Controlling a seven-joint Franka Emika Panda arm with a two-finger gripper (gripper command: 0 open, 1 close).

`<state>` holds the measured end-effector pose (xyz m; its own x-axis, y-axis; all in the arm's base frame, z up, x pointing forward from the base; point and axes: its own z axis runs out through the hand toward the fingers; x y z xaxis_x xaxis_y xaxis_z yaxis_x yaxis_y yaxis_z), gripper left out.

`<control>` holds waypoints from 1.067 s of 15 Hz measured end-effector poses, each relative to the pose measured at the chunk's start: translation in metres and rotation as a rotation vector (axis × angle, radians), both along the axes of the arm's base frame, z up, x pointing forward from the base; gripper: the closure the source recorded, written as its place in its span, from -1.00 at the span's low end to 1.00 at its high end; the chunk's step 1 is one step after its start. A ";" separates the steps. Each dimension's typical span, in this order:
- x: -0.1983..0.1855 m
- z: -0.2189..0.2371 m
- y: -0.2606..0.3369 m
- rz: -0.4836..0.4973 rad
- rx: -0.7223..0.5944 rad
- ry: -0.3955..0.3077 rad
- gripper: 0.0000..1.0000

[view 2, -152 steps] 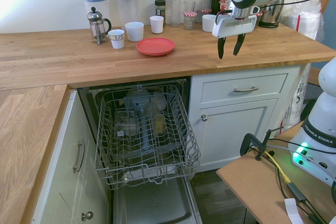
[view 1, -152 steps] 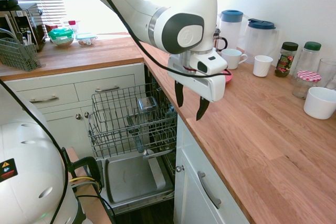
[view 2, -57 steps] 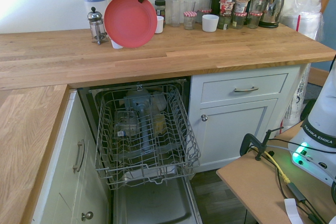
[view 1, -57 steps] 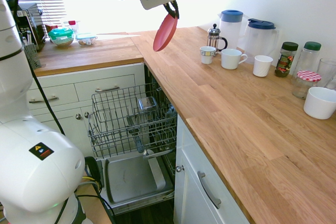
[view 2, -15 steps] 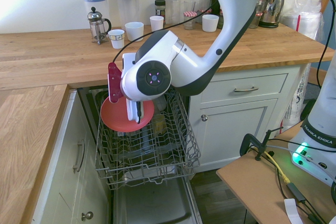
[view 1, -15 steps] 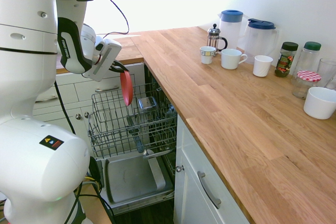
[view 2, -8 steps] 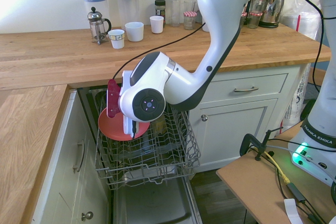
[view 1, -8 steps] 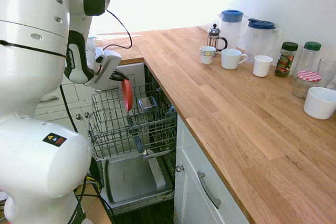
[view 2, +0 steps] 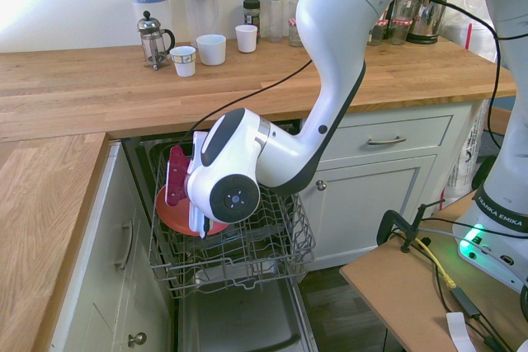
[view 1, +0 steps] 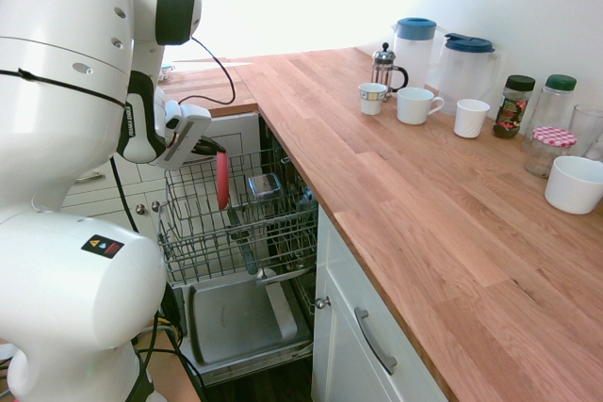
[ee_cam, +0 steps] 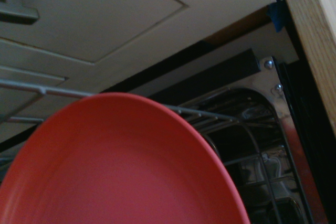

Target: Put the plate in the dishwasher

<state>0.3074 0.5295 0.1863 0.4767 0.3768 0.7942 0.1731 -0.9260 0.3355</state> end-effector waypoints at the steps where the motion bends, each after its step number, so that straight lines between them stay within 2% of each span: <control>1: -0.002 -0.002 0.004 0.010 0.001 -0.005 1.00; 7: 0.001 -0.017 0.024 0.050 0.005 -0.004 1.00; 11: 0.004 -0.041 0.033 0.083 0.000 0.031 1.00; 12: 0.006 -0.042 0.035 0.089 0.003 0.027 -1.00; 16: 0.008 -0.041 0.040 0.108 0.014 0.045 -1.00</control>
